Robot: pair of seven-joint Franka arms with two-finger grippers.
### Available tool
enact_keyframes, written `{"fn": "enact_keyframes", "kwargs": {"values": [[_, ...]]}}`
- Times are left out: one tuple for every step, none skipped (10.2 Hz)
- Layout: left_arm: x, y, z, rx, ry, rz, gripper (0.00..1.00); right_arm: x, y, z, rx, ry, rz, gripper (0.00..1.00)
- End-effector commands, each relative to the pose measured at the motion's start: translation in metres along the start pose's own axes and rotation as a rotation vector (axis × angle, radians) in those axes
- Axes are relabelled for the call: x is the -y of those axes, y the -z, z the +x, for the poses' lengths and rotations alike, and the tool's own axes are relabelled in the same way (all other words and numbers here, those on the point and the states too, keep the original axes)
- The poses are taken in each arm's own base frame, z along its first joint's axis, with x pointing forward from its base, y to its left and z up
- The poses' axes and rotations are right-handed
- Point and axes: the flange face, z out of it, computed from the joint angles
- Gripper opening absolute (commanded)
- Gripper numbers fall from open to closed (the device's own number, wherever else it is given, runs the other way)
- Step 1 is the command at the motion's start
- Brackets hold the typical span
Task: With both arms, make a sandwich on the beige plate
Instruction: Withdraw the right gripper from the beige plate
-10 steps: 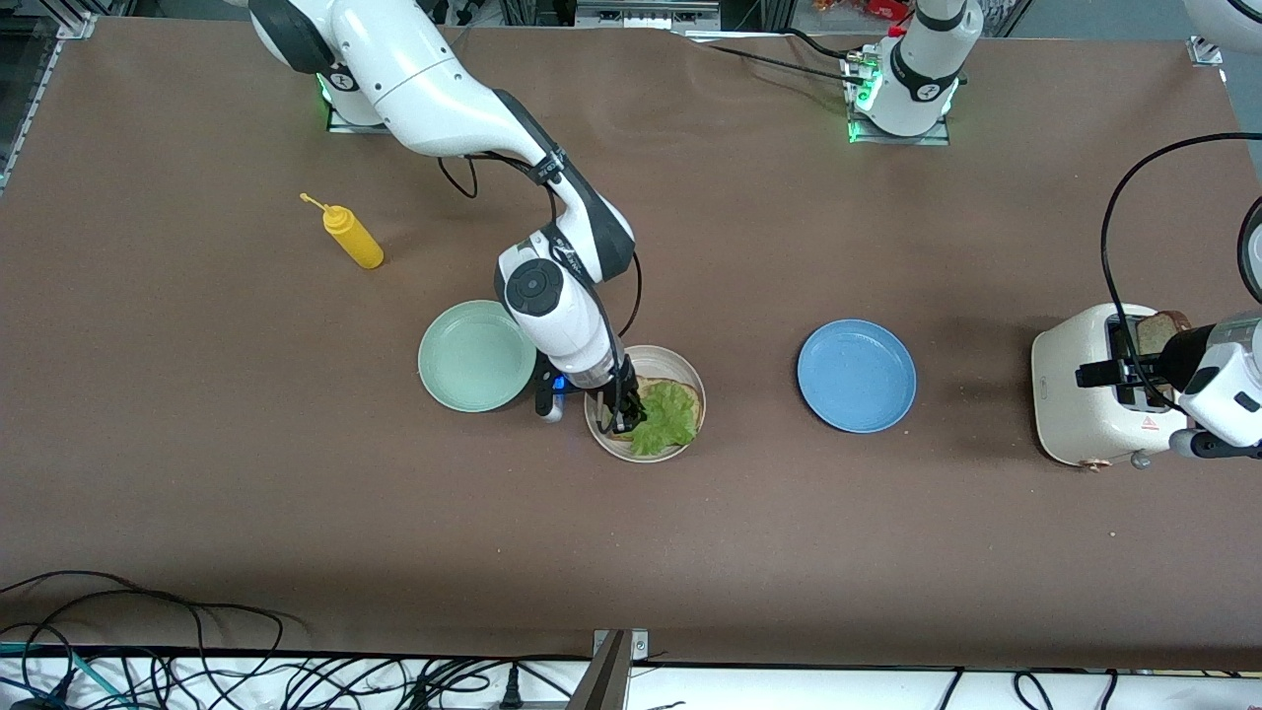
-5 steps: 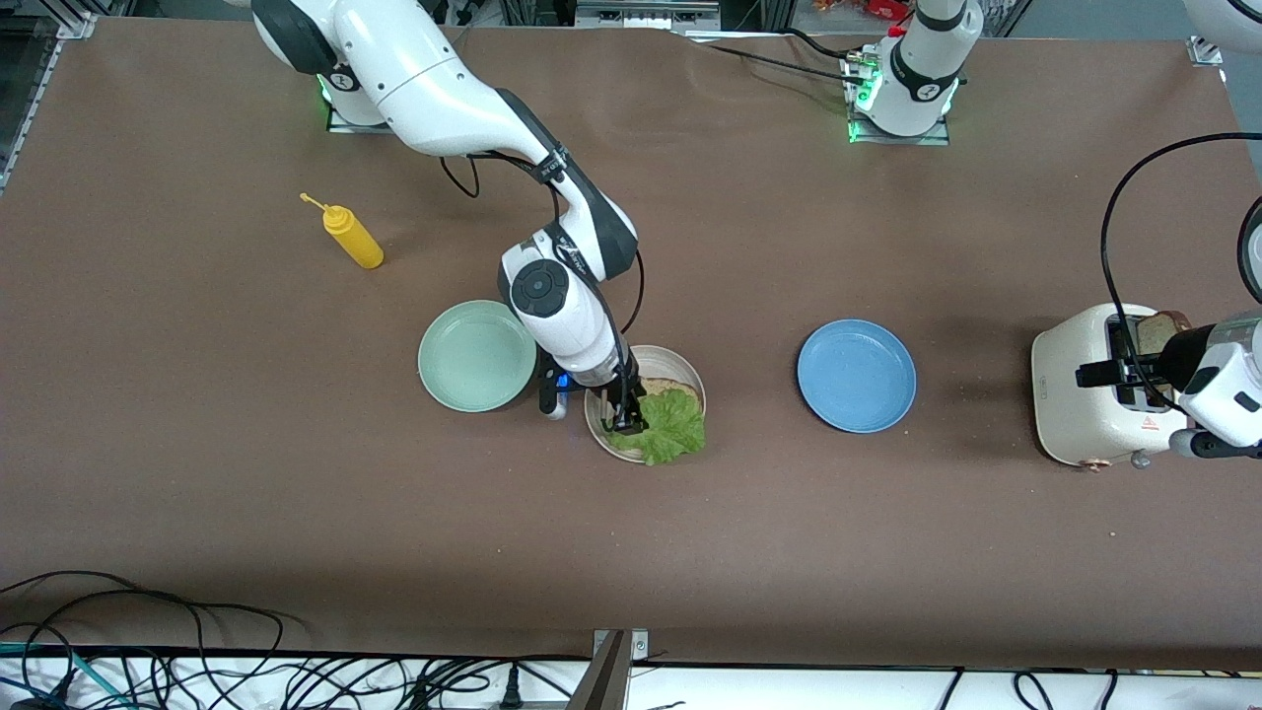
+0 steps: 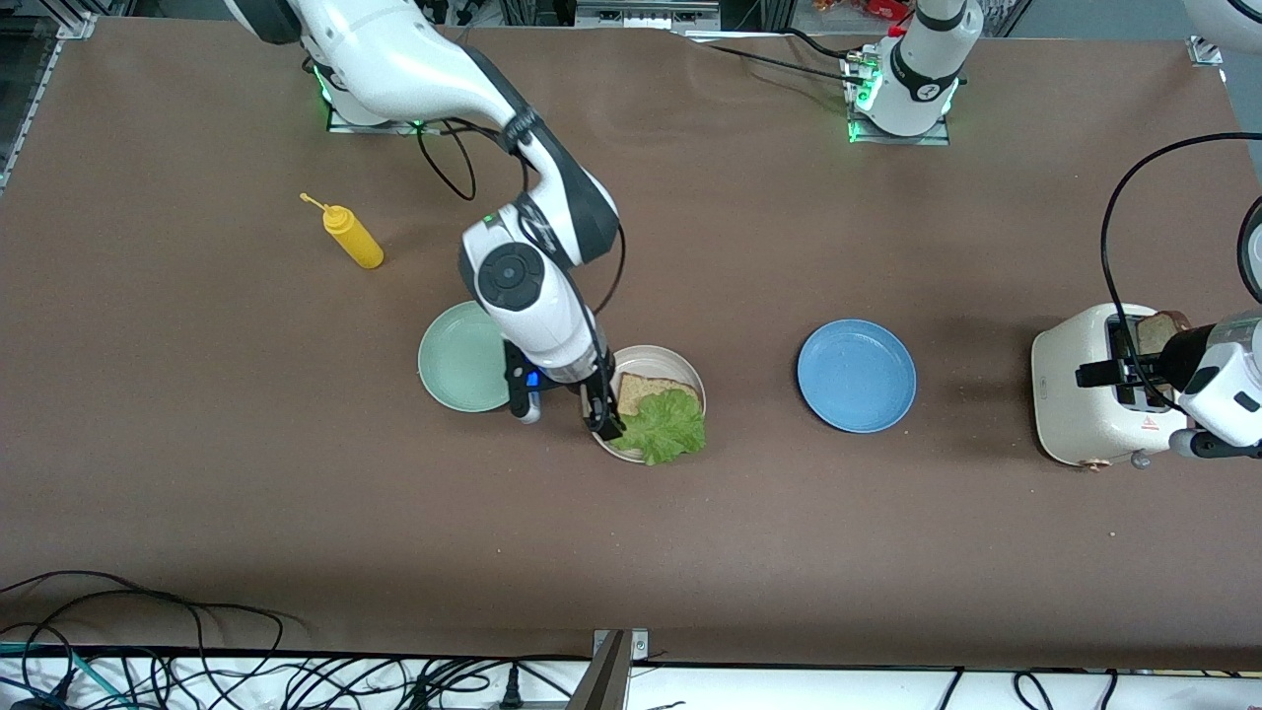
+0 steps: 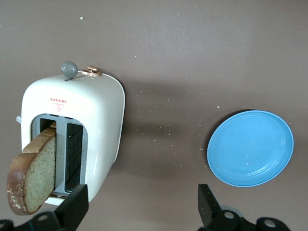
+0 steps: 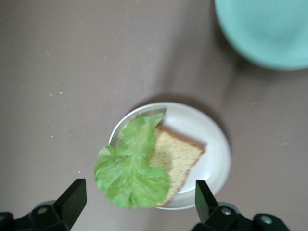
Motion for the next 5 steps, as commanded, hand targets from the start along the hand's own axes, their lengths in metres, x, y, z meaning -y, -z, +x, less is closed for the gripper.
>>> {"fn": "enact_keyframes", "kwargs": {"values": [[0.002, 0.006, -0.005, -0.003, -0.007, 0.031, 1.0, -0.009, 0.069, 0.048, -0.009, 0.165, -0.114, 1.0], [0.002, 0.006, -0.005, -0.001, -0.007, 0.031, 1.0, -0.013, 0.094, 0.076, 0.005, 0.243, -0.167, 1.0], [0.001, 0.005, -0.005, 0.0, -0.007, 0.029, 1.0, -0.019, 0.118, 0.107, 0.023, 0.329, -0.216, 1.0], [0.0, 0.004, -0.005, 0.002, -0.008, 0.029, 1.0, -0.027, 0.138, 0.137, 0.047, 0.394, -0.262, 1.0], [0.0, 0.004, -0.005, 0.002, -0.008, 0.029, 1.0, -0.036, 0.153, 0.165, 0.08, 0.468, -0.315, 1.0]]}}
